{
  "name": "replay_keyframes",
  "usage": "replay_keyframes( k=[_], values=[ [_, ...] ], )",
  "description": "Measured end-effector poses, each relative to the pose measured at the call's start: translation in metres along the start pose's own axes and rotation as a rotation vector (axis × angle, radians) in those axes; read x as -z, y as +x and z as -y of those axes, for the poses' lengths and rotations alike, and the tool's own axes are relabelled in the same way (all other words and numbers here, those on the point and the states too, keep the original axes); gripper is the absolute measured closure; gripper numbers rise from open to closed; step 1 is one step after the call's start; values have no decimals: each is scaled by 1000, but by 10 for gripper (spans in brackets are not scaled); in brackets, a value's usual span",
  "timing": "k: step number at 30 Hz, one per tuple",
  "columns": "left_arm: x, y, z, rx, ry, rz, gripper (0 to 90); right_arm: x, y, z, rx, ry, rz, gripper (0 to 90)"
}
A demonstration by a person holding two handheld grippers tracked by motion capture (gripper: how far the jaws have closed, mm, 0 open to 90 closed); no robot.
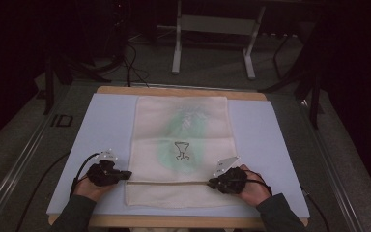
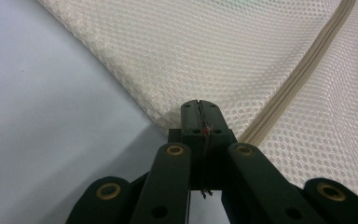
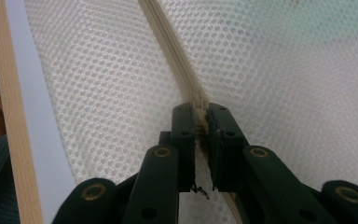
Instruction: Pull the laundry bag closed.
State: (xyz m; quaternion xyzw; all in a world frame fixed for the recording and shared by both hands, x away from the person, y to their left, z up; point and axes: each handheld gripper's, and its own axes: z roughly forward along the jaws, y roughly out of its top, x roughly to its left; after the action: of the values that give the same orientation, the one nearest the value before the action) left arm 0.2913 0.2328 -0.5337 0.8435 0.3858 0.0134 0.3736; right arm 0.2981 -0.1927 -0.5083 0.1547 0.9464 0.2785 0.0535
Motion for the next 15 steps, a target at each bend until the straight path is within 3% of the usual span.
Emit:
replay_keyframes(
  k=[15],
  values=[
    [0,0,0,-2,1,-1,900,6,-2,10,-22,-3,10,822]
  ],
)
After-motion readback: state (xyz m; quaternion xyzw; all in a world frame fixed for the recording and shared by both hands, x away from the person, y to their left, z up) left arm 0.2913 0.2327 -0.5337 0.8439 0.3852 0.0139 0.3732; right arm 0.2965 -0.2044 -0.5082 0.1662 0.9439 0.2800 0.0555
